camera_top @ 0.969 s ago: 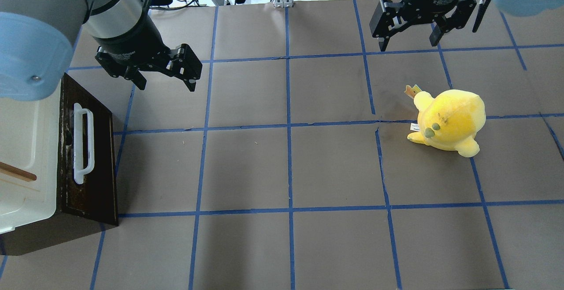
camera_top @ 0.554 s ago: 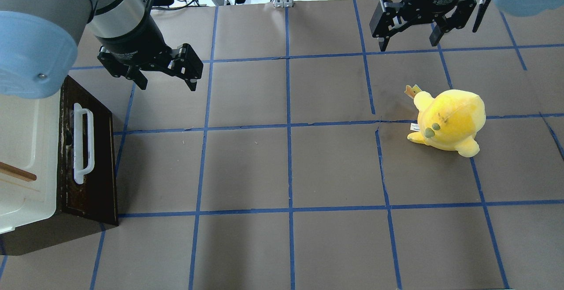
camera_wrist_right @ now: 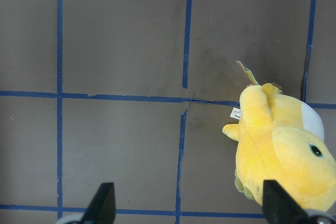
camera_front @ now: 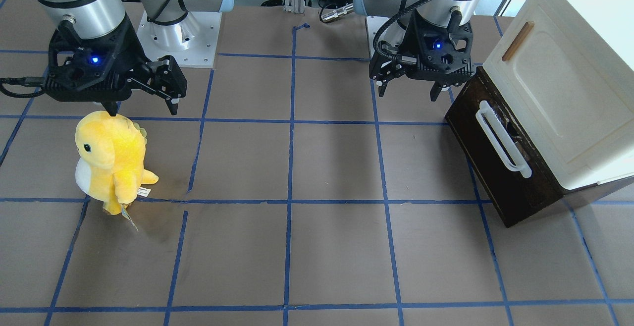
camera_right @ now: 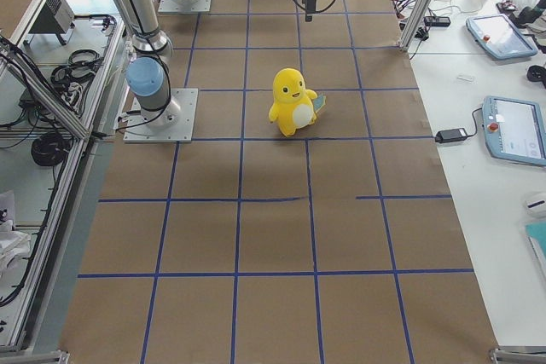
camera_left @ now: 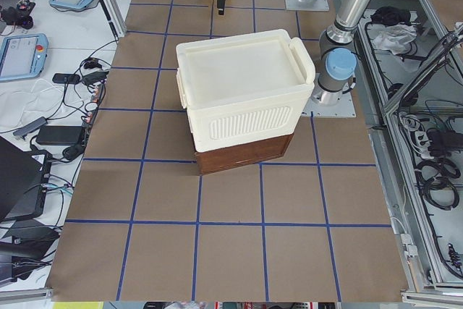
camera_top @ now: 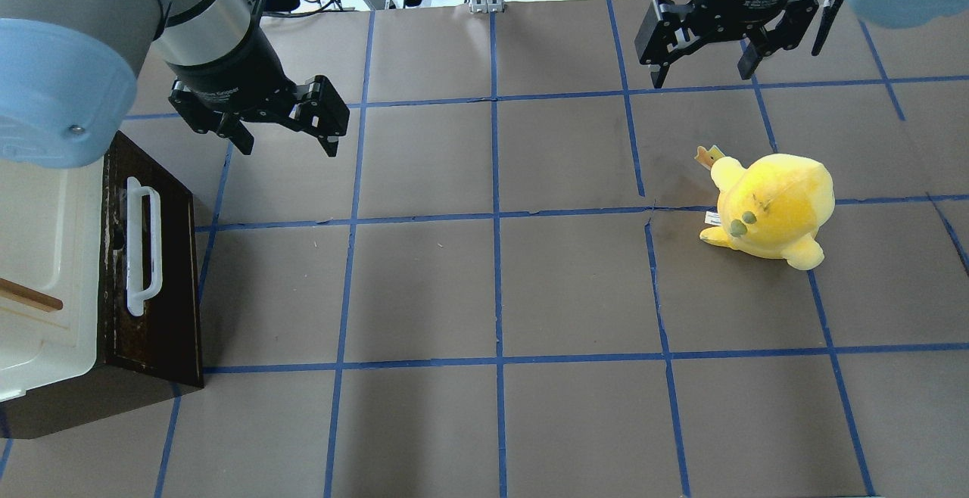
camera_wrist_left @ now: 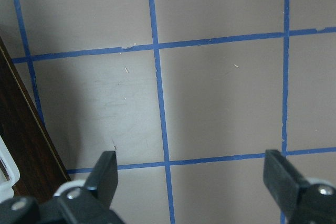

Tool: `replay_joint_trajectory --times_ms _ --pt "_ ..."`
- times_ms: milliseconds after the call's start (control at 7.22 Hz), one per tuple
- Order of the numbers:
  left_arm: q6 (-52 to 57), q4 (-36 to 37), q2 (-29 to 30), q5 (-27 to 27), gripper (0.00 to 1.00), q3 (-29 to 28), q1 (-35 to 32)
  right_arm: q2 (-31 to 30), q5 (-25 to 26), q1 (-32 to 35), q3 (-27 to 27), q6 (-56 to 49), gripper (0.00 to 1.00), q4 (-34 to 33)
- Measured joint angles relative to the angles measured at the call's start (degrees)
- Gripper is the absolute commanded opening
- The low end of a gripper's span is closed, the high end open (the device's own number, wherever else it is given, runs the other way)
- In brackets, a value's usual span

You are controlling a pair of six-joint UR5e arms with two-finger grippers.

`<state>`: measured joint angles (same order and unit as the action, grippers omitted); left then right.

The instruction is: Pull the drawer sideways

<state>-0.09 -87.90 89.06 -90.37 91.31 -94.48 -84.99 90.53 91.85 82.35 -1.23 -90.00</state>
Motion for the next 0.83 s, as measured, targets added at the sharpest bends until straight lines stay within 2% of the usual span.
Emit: replay_joint_trajectory --times_ms 277,415,831 --pt "-0.4 -0.4 0.2 -0.9 1.0 0.3 -0.3 0.0 0.0 0.0 0.0 0.0 1.0 0.0" --pt "-1.2 -0.6 0.7 -3.0 1.0 0.6 -1.1 0.0 0.0 0.0 0.0 0.0 1.0 0.0" --pt "-3.1 -2.3 3.8 -19.0 1.0 4.0 -5.1 0.0 0.0 0.0 0.0 0.0 1.0 0.0"
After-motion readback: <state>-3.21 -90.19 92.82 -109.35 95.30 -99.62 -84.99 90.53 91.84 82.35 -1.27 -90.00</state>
